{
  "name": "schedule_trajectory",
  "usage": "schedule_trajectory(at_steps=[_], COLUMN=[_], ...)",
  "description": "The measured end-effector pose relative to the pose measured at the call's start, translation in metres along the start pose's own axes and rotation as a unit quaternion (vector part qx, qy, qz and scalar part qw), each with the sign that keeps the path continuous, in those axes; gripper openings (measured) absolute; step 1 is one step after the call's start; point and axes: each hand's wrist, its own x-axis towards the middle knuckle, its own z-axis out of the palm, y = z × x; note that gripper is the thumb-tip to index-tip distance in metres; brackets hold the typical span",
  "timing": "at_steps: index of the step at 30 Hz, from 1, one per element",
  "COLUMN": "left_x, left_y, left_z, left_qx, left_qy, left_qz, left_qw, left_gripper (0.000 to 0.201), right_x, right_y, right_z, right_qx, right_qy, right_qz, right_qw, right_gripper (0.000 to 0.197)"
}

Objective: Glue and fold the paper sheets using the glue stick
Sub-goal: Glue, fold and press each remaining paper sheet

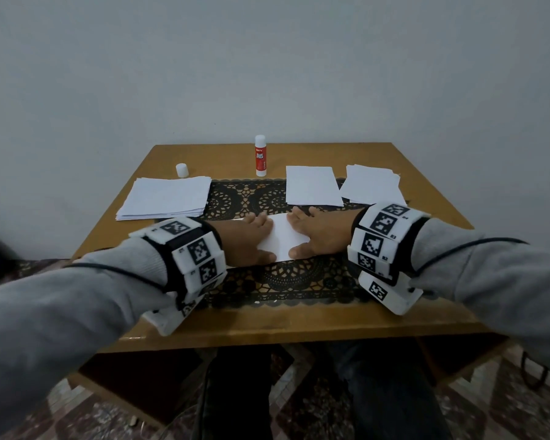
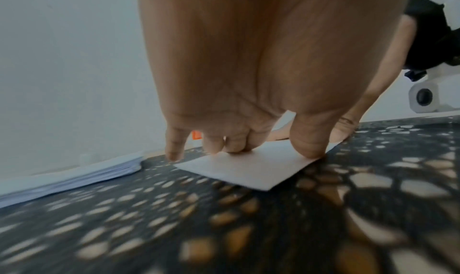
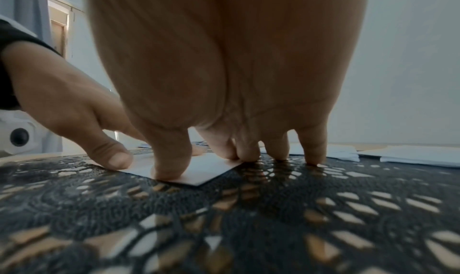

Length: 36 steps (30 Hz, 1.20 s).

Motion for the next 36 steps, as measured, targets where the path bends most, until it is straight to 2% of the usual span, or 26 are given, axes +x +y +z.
schedule_trajectory(at_steps=[3, 8, 15, 24, 31, 36], left_x=[0.006, -0.007, -0.022, -0.001, 0.009, 0.012], left_y=[0.005, -0.031, -0.043, -0.039, -0.048, -0.052], left_z=[0.002, 0.019, 0.029, 0.008, -0.008, -0.007], left_qx=[-0.002, -0.009, -0.022, -0.018, -0.069, -0.132], left_qy=[0.004, -0.003, 0.006, 0.109, 0.096, 0.089], left_qz=[0.015, -0.05, -0.068, -0.074, -0.089, -0.089], left_qw=[1.0, 0.999, 0.997, 0.991, 0.989, 0.983], left_gripper=[0.074, 0.078, 0.075, 0.073, 0.08, 0.077], right_x=[-0.001, -0.003, 0.0, 0.0, -0.003, -0.005], right_y=[0.003, 0.006, -0.019, -0.027, -0.016, -0.006], right_z=[0.001, 0.002, -0.009, -0.018, -0.012, -0.001], right_qx=[0.01, 0.036, -0.047, -0.067, -0.002, 0.044], right_qy=[0.002, -0.009, -0.019, 0.004, 0.038, 0.086], right_qz=[-0.007, -0.013, 0.053, 0.057, 0.026, 0.026], right_qw=[1.0, 0.999, 0.997, 0.996, 0.999, 0.995], right_gripper=[0.086, 0.085, 0.085, 0.072, 0.079, 0.073])
